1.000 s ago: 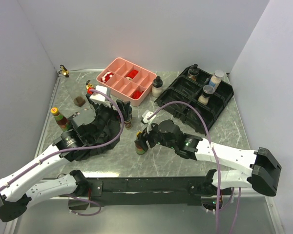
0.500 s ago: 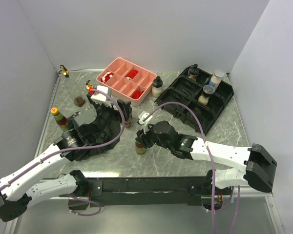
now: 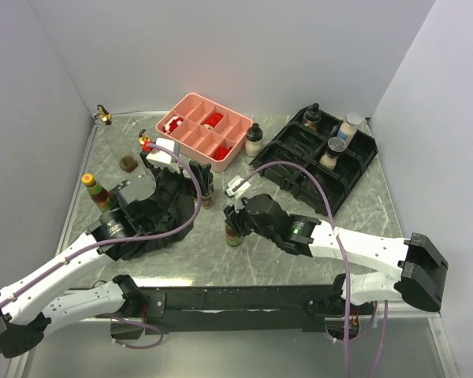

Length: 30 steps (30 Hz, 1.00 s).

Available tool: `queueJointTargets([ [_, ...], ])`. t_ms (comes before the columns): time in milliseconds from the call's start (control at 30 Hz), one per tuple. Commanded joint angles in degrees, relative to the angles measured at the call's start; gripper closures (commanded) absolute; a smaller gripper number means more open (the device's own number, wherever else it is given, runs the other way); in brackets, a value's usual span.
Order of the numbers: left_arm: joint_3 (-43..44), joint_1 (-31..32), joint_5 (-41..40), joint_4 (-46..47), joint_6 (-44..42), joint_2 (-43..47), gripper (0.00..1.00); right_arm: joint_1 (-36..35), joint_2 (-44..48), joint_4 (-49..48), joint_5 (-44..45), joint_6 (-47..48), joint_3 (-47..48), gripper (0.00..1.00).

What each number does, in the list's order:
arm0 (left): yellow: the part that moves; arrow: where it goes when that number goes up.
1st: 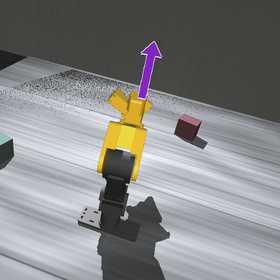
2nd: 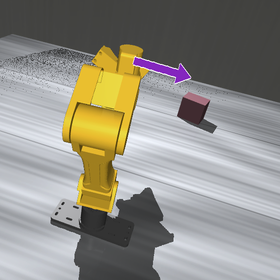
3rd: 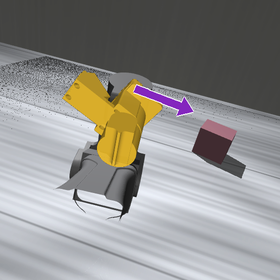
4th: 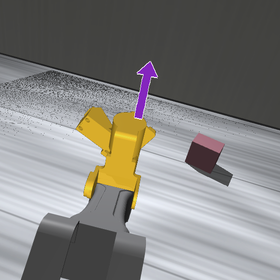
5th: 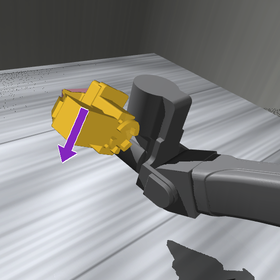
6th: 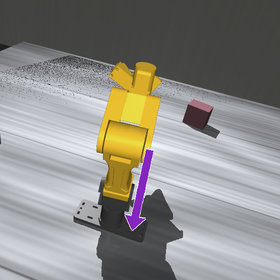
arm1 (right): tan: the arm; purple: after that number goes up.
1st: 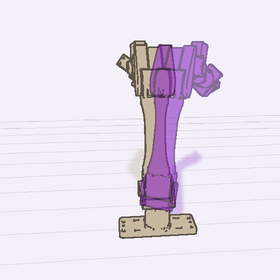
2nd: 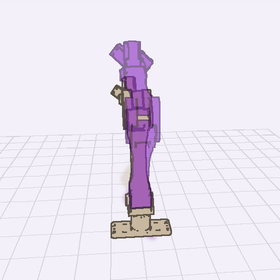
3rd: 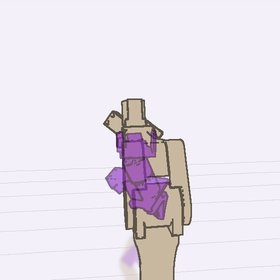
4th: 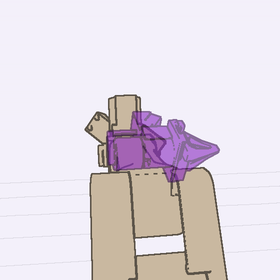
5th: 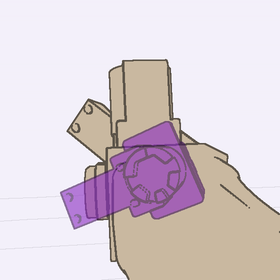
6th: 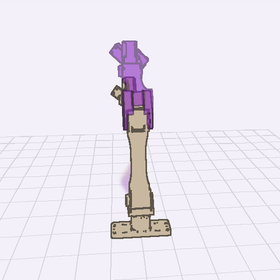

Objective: Organize the condiment bottles
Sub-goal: Pick up the bottle from the center of the board, then place the bottle in the storage box.

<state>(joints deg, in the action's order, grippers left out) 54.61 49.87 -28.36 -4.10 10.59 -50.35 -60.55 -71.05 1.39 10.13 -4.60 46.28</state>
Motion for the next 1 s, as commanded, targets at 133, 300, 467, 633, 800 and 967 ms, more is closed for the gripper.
queueJointTargets([
  [133, 0.3, 0.2, -0.6, 1.8, -0.6, 0.3, 0.04, 3.6, 7.1, 7.2, 13.1, -3.9, 7.8, 1.0],
  [300, 0.2, 0.2, -0.9, 1.9, -0.6, 0.5, 0.03, 12.2, 11.4, 13.2, 17.3, -6.7, 10.8, 1.0],
  [467, 0.2, 0.1, -0.6, 2.0, -0.6, 0.5, 0.04, 20.9, 16.5, 12.2, 15.8, -6.4, 10.4, 1.0],
  [633, 0.5, 0.1, -0.4, 1.6, -0.5, 0.2, 0.04, 27.8, 17.9, 11.5, 18.0, -5.2, 12.4, 1.0],
  [800, 0.3, 0.2, -0.2, 1.9, -0.6, 0.9, 0.03, 32.9, 15.7, 8.8, 22.7, -3.5, 12.6, 1.0],
  [967, 0.4, 0.1, -0.2, 1.9, -0.6, 0.9, 0.04, 35.9, 14.8, 1.7, 24.1, -0.8, 9.7, 1.0],
])
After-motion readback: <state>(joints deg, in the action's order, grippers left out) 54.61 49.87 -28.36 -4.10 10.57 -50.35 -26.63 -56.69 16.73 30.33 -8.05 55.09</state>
